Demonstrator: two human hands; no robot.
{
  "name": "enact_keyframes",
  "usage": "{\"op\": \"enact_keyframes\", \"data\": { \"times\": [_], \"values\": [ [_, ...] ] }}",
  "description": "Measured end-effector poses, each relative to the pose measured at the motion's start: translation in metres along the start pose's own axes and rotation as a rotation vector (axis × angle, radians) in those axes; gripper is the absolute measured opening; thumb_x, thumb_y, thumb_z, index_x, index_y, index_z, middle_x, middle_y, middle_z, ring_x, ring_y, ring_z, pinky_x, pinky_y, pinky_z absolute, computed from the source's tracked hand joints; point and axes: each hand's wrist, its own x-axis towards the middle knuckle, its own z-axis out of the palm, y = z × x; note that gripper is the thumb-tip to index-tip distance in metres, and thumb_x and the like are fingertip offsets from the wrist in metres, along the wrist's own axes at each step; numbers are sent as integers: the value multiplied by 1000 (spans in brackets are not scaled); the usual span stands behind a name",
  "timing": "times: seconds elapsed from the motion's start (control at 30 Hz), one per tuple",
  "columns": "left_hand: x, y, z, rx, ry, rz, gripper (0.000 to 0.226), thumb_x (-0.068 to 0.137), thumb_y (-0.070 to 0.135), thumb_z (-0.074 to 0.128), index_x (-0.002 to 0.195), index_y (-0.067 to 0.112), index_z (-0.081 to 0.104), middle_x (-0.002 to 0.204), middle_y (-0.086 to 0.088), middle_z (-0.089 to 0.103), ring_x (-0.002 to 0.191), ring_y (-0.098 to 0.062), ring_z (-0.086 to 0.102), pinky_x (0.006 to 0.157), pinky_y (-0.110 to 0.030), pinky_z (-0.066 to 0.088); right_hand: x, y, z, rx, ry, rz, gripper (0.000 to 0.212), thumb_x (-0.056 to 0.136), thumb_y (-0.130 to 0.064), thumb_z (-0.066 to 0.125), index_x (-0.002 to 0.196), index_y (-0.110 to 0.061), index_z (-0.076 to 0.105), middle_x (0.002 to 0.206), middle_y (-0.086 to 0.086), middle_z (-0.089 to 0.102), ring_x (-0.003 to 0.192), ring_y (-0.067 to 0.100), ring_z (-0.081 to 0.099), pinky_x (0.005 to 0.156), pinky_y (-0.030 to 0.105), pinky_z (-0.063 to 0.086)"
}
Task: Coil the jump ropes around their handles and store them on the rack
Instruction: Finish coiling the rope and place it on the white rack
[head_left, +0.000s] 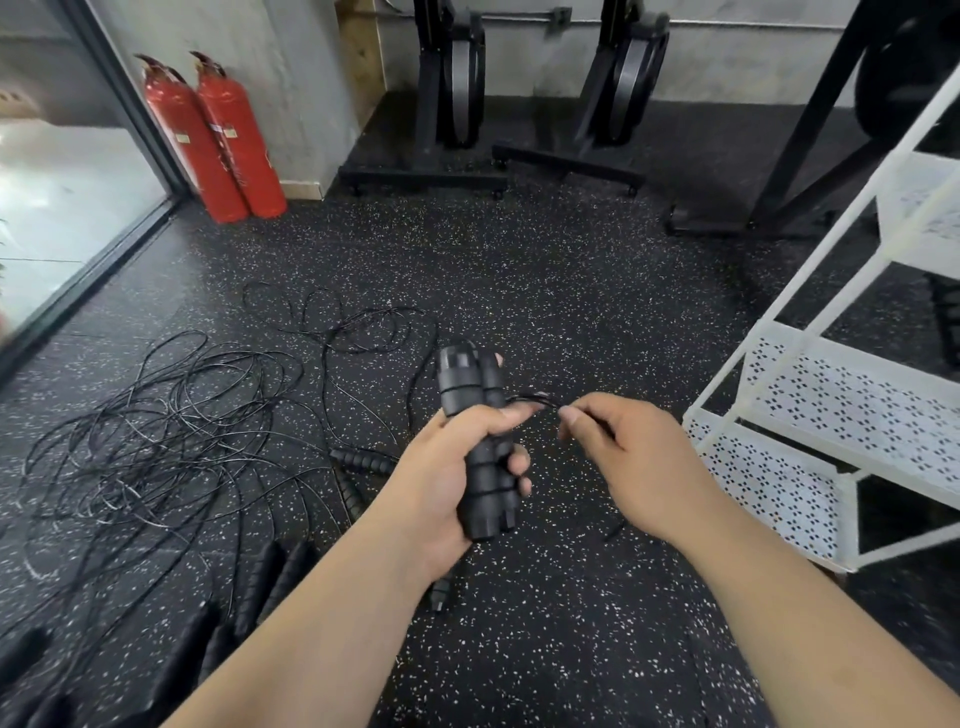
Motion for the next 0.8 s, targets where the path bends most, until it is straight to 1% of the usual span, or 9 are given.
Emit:
{"op": "enact_keyframes", "data": {
  "times": [0.13,0.23,0.33,0.47,0.53,0.6,0.7,0.73,0.8],
  "values": [
    [-1,-14,4,128,-69,-52,56,82,14,75,137,20,70,101,-12,62,66,-20,56,63,-36,53,-2,-1,10,-44,-63,-20,18,108,-40,56,110,-41,73,78,-17,72,62,1,62,60,26,48],
    [0,-12,5,137,-57,-34,53,88,11,72,140,18,67,119,0,73,67,-17,56,62,-34,53,-3,-5,6,-50,-108,-39,18,109,-35,56,101,-33,73,62,-27,62,52,-1,53,51,18,34],
    [3,7,0,72,39,36,50,95,5,65,143,15,59,138,3,72,67,-15,54,62,-32,52,0,-1,-6,-49,-121,-1,27,108,-45,53,92,-34,71,57,-15,58,45,6,42,46,22,30],
    [5,22,-12,-31,116,104,60,84,12,69,143,17,58,138,1,73,67,-15,54,60,-31,53,0,3,-15,-28,-114,-6,30,109,-47,48,90,-40,70,67,4,64,45,7,39,45,23,33],
    [2,16,-9,15,84,74,56,88,10,68,143,18,60,139,-1,72,66,-16,54,61,-31,52,-1,2,-10,-17,-89,0,30,110,-45,49,90,-38,70,61,1,60,44,6,37,44,24,31],
    [-2,4,-1,100,0,16,50,94,6,66,142,19,62,133,-3,75,67,-17,55,62,-33,53,-1,1,-1,-22,-67,0,27,110,-42,52,92,-35,71,58,-12,59,45,5,42,46,25,34],
    [-5,-15,6,200,-69,-39,53,86,11,74,138,16,68,101,-8,70,67,-19,57,62,-35,54,-2,-2,9,-84,-73,-27,20,110,-39,54,108,-36,74,74,-18,71,60,2,61,60,31,48],
    [-4,-17,6,197,-61,-44,53,84,12,74,136,17,70,100,-8,68,67,-19,57,63,-36,54,-2,-3,9,-93,-87,-34,19,110,-38,54,108,-38,73,72,-19,70,60,1,61,59,27,45],
    [-1,-10,4,148,-41,-20,53,85,11,73,137,17,69,115,-2,74,67,-17,57,62,-34,54,-3,-4,4,-121,-142,-41,18,110,-38,54,101,-38,69,66,-14,65,56,3,58,54,23,36]
  ]
}}
